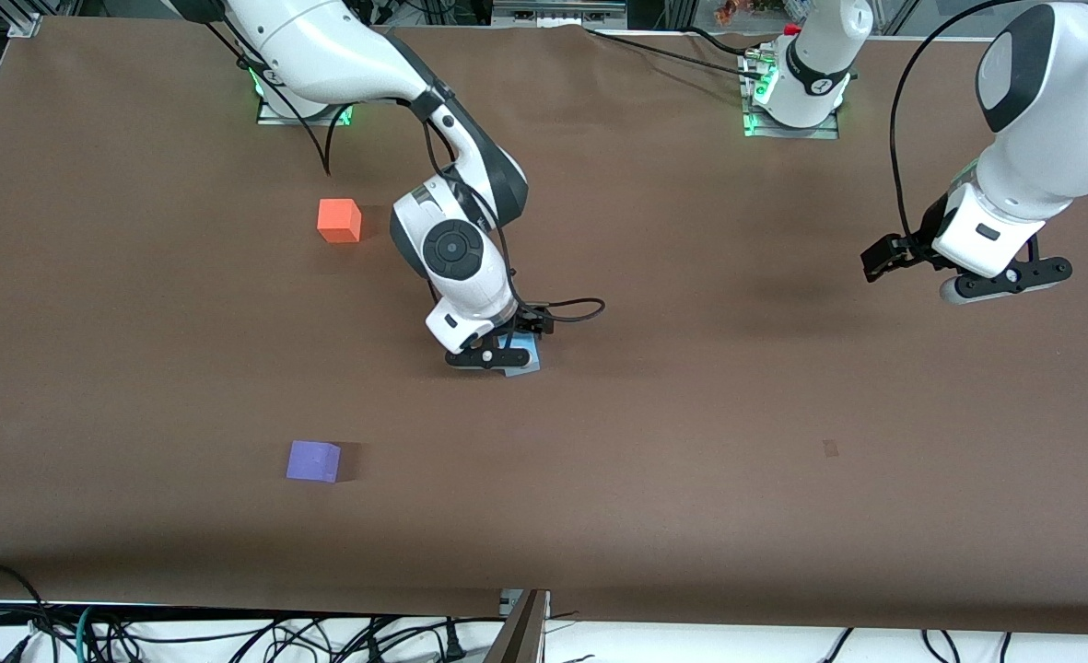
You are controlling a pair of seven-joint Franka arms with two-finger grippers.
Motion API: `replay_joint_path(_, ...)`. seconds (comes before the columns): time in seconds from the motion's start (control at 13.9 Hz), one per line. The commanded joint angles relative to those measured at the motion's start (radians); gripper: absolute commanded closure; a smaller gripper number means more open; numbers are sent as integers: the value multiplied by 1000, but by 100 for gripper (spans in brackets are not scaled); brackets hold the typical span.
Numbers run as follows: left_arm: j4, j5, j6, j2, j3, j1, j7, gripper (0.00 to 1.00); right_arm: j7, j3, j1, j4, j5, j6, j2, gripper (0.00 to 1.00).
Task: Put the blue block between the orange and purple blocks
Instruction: 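Grasp the blue block with the right gripper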
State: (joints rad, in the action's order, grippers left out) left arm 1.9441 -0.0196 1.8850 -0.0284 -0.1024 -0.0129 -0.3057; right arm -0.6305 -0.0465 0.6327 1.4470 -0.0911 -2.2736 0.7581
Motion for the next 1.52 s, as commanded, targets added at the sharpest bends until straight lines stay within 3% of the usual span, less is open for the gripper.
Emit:
replay_joint_path(0.0, 12, -3, 10, -19, -11, -13, 19, 0, -8, 10, 21, -11, 14, -49, 35, 0)
replay_joint_path(0.43, 9, -3, 10, -10, -3, -13, 20, 0, -5, 10, 35, -11, 67, -78, 70, 3)
replay_joint_path(0.51, 9, -3, 10, -10, -3, -13, 20, 0, 5, 10, 33, -11, 68, -78, 69, 21)
replay_joint_path(0.58, 9, -3, 8, -10, -3, -13, 20, 0, 26, 11, 33, -11, 68, -78, 69, 28)
replay_joint_path(0.94, 7, -3, 10, -10, -3, -13, 48, 0, 46, 13, 33, -13, 68, -78, 66, 29)
replay_joint_path(1.08, 9, -3, 10, -10, -3, -19, 48, 0, 51, 16, 31, -14, 68, -78, 64, 68)
replay_joint_path(1.15, 7, -3, 10, -10, -3, -19, 48, 0, 49, 16, 31, -14, 68, -78, 63, 73)
replay_joint_path(1.44, 9, 0, 10, -10, -3, -19, 48, 0, 48, 20, 27, -19, 67, -64, 24, 73)
